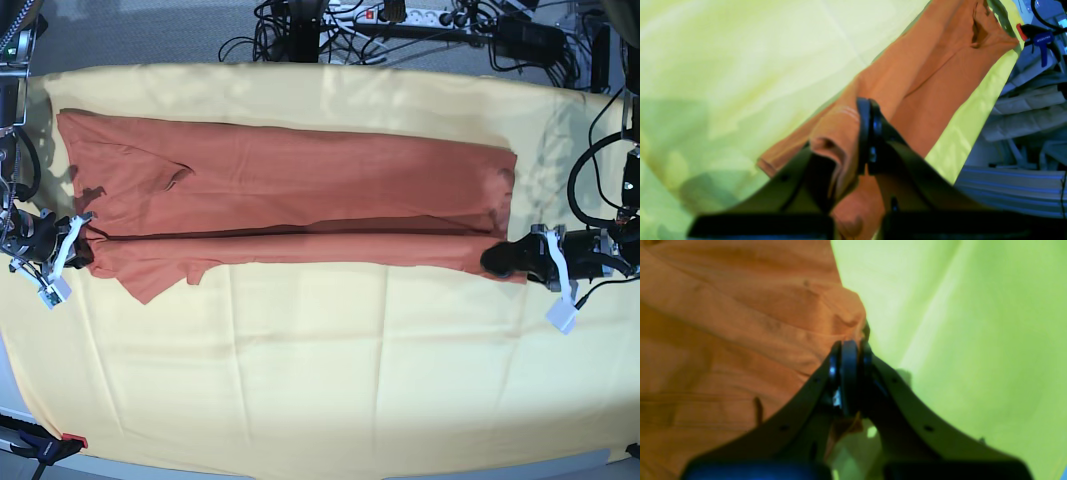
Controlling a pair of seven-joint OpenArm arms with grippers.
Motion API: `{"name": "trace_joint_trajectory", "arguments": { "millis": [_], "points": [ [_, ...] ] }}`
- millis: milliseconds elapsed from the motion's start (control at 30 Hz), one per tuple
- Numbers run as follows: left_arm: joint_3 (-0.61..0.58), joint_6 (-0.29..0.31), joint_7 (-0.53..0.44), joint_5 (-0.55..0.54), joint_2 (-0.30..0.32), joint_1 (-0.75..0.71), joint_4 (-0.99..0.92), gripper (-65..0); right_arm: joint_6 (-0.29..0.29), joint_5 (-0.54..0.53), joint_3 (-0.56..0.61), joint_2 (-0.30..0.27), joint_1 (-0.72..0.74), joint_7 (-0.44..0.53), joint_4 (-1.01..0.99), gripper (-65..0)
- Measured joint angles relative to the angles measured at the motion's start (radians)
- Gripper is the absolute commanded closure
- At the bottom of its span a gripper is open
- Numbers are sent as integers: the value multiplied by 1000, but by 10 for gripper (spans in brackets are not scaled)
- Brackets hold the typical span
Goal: Fold the T-shirt properly
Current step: 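Lay the folded hem down and open both grippers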
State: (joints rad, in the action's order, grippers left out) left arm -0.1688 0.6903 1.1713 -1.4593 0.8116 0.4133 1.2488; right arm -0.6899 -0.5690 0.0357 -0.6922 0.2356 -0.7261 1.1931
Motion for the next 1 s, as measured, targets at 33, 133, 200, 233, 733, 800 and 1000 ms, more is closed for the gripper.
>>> {"name": "trace_joint_trajectory", "arguments": {
  "millis": [33, 133, 200, 233, 733, 800, 1000],
  "points": [
    [0, 0, 0, 0, 0, 0, 0, 0, 0, 0, 0, 0, 0, -17, 0, 0],
    [0, 0, 0, 0, 0, 0, 0, 0, 0, -32, 0, 0, 0, -70, 0, 0],
    [0, 0, 0, 0, 0, 0, 0, 0, 0, -76, 0, 0, 0, -106, 0, 0],
    [0, 0, 0, 0, 0, -3, 0, 0, 0, -87, 0, 0, -2, -106, 0, 0],
    [0, 0, 6, 8, 0, -123, 1, -329, 1, -279, 0, -35, 80, -206, 6, -414],
    [0, 0, -3, 10, 0, -122, 1, -329, 1, -357, -1, -42, 92, -201, 11, -414],
    [0, 0, -115, 61, 0, -122, 1, -329, 1, -370, 0, 49, 80, -207, 9, -413]
  ]
}}
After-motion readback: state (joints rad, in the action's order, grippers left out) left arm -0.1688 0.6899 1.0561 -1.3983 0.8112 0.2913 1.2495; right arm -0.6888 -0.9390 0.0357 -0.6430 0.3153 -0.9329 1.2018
